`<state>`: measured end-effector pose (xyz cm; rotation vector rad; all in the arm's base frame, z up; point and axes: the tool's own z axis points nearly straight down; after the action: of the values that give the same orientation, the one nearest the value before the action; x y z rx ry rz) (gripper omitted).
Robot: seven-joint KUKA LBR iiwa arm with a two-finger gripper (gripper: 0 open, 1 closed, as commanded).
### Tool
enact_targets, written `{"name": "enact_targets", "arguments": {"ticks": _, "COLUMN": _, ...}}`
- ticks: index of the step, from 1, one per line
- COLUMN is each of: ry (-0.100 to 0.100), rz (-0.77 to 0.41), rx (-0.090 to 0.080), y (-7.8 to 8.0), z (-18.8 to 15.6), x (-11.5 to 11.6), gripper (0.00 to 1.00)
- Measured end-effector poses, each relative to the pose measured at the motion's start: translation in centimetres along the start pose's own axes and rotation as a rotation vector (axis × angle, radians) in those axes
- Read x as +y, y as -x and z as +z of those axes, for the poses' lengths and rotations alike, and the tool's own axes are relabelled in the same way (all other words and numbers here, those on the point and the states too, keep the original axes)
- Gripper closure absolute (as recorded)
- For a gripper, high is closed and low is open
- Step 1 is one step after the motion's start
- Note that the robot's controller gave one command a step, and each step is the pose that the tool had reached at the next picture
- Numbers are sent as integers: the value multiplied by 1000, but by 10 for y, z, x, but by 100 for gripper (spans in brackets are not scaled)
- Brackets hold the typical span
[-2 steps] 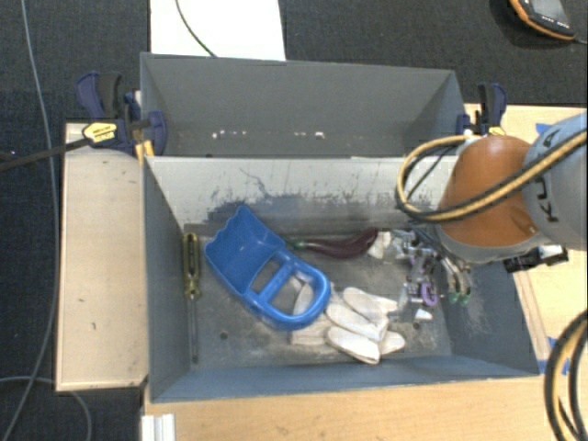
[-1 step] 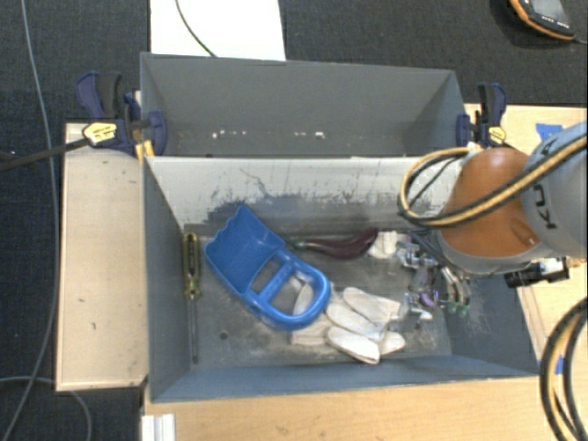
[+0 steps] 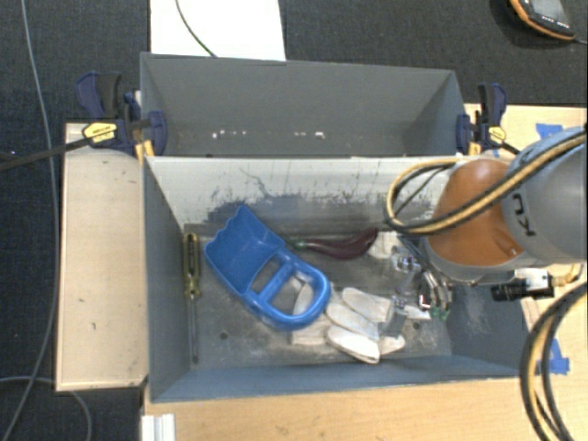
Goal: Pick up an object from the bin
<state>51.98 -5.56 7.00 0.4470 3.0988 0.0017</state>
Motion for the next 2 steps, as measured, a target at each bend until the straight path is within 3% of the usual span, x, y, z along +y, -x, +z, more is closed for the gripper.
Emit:
{"name": "enact_targets", "arguments": {"ticks": 1, "ry": 0, "rz": 21, "rx": -3, "y": 8, "z": -2, "x": -12, "gripper": 100}}
{"name": "enact_targets", "arguments": {"ticks": 2, "ry": 0, "rz": 20, "rx": -3, "y": 7, "z": -2, "x": -12, "gripper": 100}}
